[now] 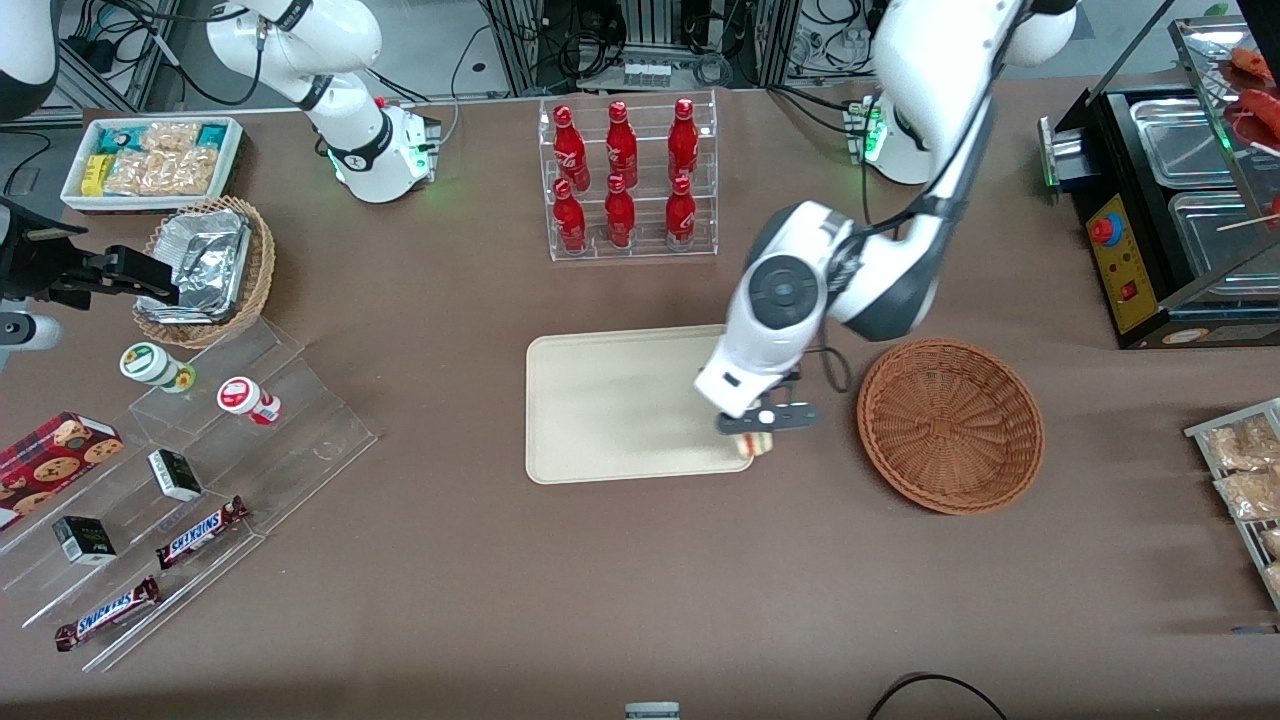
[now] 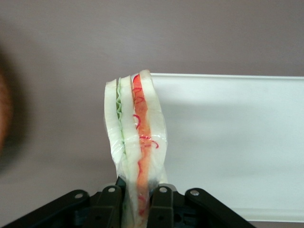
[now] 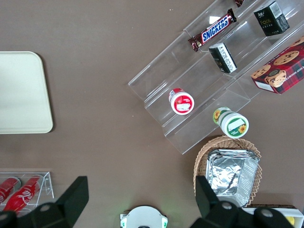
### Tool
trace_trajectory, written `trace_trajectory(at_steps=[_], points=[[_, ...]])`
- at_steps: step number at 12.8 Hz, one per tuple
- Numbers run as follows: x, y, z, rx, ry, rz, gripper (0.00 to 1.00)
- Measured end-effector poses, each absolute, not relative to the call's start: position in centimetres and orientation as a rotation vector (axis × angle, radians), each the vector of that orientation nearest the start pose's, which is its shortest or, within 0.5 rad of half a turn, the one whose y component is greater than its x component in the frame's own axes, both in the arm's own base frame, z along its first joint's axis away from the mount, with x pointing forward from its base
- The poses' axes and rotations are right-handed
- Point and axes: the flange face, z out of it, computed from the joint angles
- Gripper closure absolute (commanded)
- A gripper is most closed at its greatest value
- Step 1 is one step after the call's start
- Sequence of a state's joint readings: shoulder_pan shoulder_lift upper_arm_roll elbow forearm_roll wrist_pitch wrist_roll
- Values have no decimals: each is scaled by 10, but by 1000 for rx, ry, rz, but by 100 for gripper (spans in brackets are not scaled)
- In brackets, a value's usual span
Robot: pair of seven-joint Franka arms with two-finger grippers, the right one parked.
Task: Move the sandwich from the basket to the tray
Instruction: 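Lift the sandwich and carry it over the cream tray, then lower the sandwich onto the tray and open the left gripper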
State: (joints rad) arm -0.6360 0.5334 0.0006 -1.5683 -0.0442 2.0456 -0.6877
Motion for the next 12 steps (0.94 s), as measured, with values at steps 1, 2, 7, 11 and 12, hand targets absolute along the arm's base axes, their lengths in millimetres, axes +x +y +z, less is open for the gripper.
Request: trace_trajectory(at_steps=[1,2,7,11,12], points=[[548,-430,322,-3137,-113,97,100],[544,-449,318,-3147,-108,78,100],[514,-514,304,-3215,-67,-42,100],[497,-534,266,-3182,24,-83,100],[495,-534,258,-3161,51,-95,100]])
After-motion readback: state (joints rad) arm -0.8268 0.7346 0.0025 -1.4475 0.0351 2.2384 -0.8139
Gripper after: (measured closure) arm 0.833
